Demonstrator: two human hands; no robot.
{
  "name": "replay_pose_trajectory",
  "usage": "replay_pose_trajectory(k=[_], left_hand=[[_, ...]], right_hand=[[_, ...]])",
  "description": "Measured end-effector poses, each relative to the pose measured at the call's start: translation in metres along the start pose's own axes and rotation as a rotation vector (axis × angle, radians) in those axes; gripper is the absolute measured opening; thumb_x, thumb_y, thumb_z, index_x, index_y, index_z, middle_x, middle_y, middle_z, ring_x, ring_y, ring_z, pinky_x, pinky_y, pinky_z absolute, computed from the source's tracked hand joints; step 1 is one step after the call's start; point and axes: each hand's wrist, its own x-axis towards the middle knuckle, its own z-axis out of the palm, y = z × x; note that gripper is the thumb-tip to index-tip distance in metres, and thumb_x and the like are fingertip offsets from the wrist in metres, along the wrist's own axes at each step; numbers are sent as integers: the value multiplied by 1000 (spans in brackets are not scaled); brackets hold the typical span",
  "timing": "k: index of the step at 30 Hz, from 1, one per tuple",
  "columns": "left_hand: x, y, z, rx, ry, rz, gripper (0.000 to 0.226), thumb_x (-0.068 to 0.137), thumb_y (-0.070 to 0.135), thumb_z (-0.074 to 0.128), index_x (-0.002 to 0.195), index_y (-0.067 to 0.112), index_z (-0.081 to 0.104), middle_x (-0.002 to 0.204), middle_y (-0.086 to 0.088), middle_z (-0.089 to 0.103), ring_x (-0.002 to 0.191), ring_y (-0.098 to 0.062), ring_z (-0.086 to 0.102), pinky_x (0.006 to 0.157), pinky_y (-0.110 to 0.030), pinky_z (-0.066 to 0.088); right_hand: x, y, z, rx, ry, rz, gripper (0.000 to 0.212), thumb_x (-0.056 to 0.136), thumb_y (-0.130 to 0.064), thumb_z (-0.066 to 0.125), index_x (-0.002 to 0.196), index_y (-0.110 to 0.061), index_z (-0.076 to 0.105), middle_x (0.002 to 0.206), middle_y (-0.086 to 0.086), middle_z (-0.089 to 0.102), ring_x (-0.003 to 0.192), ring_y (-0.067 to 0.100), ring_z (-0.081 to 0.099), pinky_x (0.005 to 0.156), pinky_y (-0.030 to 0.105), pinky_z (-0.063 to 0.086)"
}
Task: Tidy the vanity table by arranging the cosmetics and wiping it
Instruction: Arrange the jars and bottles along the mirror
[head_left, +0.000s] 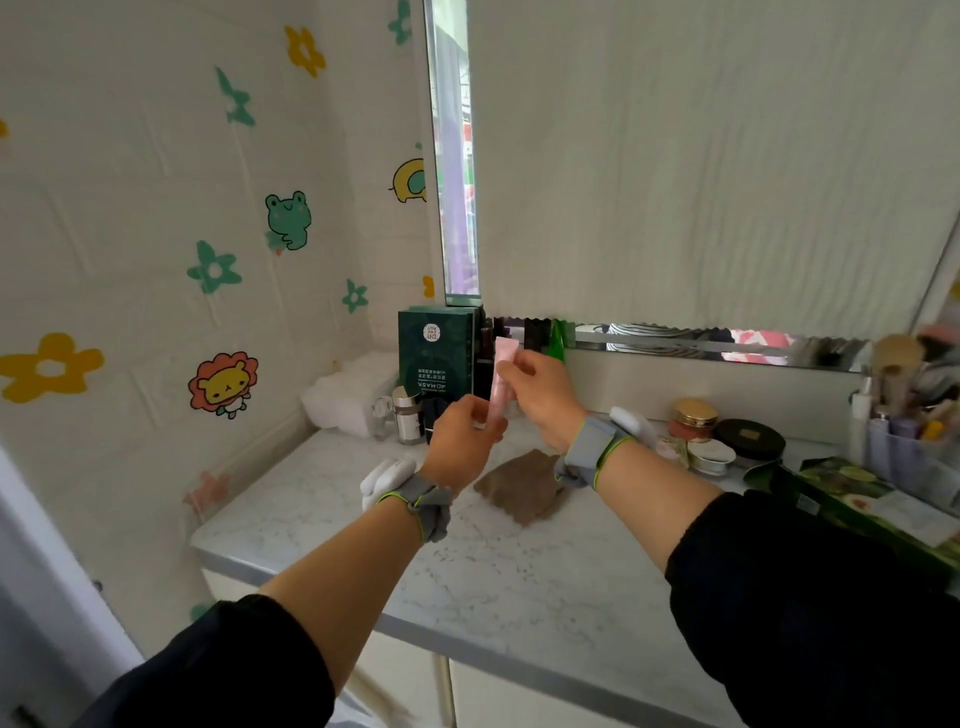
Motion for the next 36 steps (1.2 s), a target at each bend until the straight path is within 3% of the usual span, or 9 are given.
replay_pose_trajectory(k=[5,10,13,17,21,25,30,36], left_hand=[[13,4,15,66,38,19,15,90,19,63,99,7,62,88,-6,66,82,-22,61,78,-37,50],[36,1,36,190,92,-26,20,92,22,57,98,3,57,95,-16,65,91,-34,60,82,-48,50],[49,2,47,266,131,-95,20,94,20,52,102,2,56,104,-19,62,97,-36,59,82,-45,49],[64,0,58,345,154,-169,19,96,11,46,109,1,54,112,-19,60,105,-35,57,84,-43,46],[65,-8,64,323,163,-216,22,99,12,43,115,0,52,116,-20,60,111,-35,56,88,-42,45],[64,-16,66,291,218,-275,26,101,22,43,117,2,49,119,-18,59,114,-33,55,89,-40,44],[60,-28,57,271,152,-249,25,96,11,50,119,0,51,117,-19,61,110,-35,58,88,-40,47],[63,-28,53,209,166,-370,26,99,15,47,123,5,51,120,-18,61,113,-34,58,87,-38,47]], right_hand=[[13,12,-2,33,17,-10,22,94,-20,55,97,0,65,73,6,54,70,19,49,66,33,39],[28,33,1,-36,0,24,14,94,-27,56,87,-17,64,72,1,58,72,20,54,66,37,43],[36,47,3,-122,-9,44,20,94,-28,55,83,-13,63,78,10,64,76,28,59,69,41,47],[46,67,12,-170,-65,100,20,91,-29,61,101,-12,66,91,9,66,85,26,60,74,39,49],[52,74,19,-228,-98,83,23,91,-28,62,107,-10,66,92,7,63,86,21,57,73,30,42],[58,74,29,-228,-111,74,23,91,-23,63,109,-10,67,106,12,69,99,26,62,83,33,46],[61,78,42,-255,-139,65,21,90,-24,63,107,-12,68,98,8,65,91,22,58,75,29,41],[58,80,45,-275,-157,71,26,92,-24,62,112,-9,68,112,13,67,103,28,61,75,28,40]])
